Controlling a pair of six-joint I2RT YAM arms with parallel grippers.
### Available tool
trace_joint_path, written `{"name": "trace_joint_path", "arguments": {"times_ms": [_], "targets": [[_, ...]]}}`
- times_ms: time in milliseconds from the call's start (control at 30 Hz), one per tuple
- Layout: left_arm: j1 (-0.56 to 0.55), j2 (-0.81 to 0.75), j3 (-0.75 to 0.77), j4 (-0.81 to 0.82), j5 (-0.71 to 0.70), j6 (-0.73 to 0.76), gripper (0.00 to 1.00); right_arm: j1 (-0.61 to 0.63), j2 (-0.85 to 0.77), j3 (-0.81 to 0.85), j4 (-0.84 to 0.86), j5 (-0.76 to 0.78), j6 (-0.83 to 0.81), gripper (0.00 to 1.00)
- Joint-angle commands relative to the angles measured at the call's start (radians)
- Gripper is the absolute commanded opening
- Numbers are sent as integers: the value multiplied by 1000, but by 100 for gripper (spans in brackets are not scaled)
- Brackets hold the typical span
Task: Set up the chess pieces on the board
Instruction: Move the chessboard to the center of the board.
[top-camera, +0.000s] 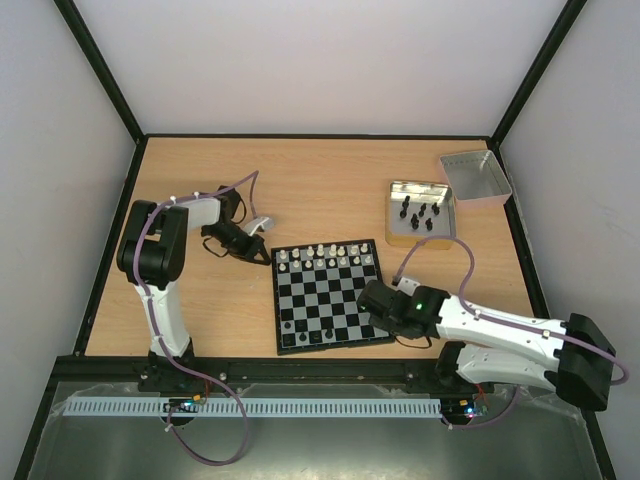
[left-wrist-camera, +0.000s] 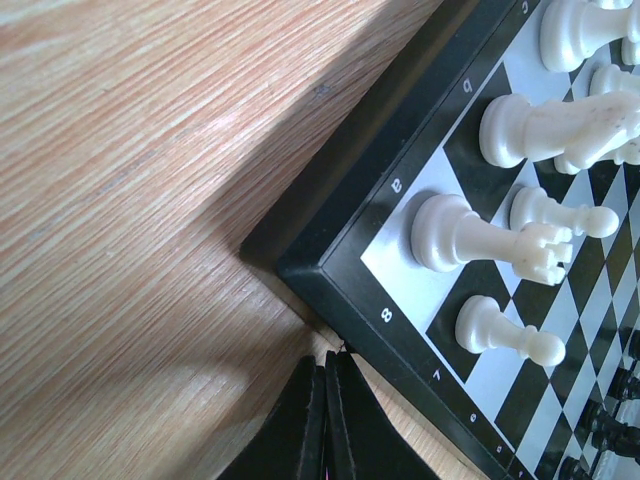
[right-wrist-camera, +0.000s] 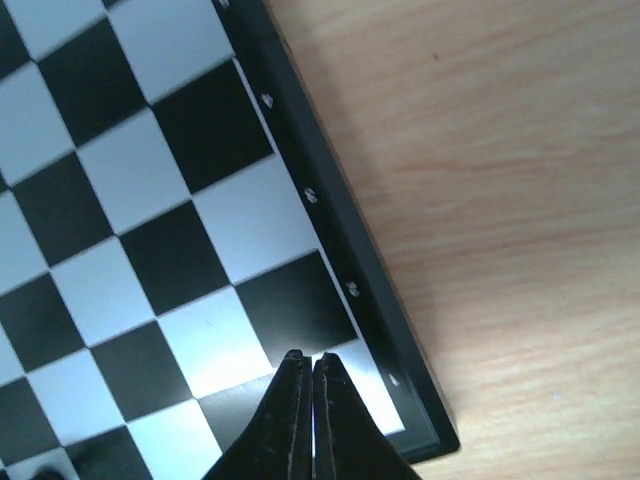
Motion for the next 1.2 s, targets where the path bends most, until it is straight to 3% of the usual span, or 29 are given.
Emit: {"name": "trace_joint_path", "arguments": {"times_ms": [0,367,767,1167], "targets": [[3,60,-19,74,-126,-1,2,36,-47,-51,-95,-1,112,2],[3,67,-15,74,-126,-4,2,37,-127,-141,-140,-33,163,2],[4,65,-16,75,-121,-7,2,37,-117,-215,-62,-95,144,2],[24,71,-9,77,-114,-4,2,37,31,-152,61,-116,60,2]]}}
